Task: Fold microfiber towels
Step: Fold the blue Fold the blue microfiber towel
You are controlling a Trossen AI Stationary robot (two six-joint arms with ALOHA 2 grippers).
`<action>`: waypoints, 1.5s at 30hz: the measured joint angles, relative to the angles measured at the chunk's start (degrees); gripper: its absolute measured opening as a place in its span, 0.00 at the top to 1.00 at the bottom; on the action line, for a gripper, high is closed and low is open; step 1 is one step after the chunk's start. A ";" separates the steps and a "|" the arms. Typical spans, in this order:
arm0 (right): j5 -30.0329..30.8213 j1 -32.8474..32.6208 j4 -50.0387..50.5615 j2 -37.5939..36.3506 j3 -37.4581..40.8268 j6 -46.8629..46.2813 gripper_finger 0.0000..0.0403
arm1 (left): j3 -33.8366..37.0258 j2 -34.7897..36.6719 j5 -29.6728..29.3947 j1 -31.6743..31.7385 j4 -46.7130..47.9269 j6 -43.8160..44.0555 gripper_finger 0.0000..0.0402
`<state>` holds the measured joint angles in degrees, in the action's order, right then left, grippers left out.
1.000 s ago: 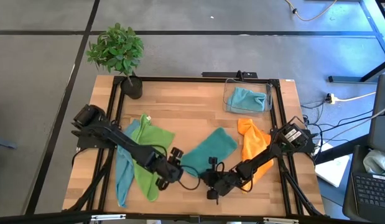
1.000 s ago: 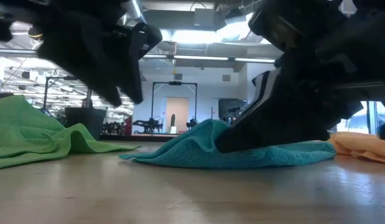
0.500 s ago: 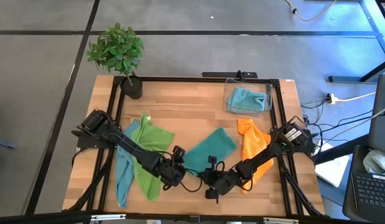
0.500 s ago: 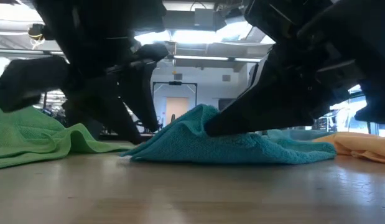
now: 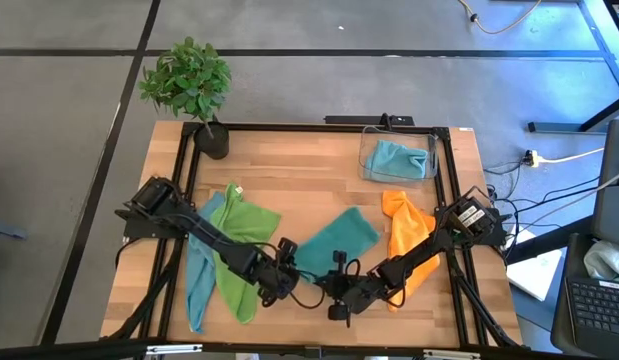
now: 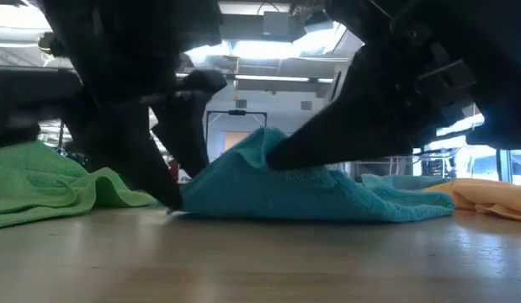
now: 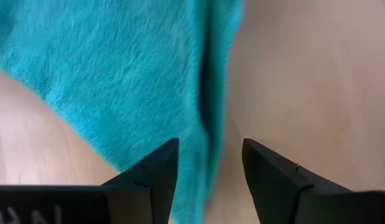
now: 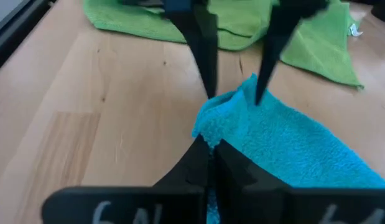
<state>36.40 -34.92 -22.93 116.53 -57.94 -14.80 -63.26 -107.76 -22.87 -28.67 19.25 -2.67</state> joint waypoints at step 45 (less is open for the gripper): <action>-8.72 -2.23 16.48 -12.16 -0.39 -5.91 0.97 | -12.72 5.37 -8.18 -0.88 22.08 -1.53 1.00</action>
<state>27.68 -37.15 -6.44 104.37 -58.33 -20.71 -75.98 -102.39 -31.04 -29.55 41.33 -4.21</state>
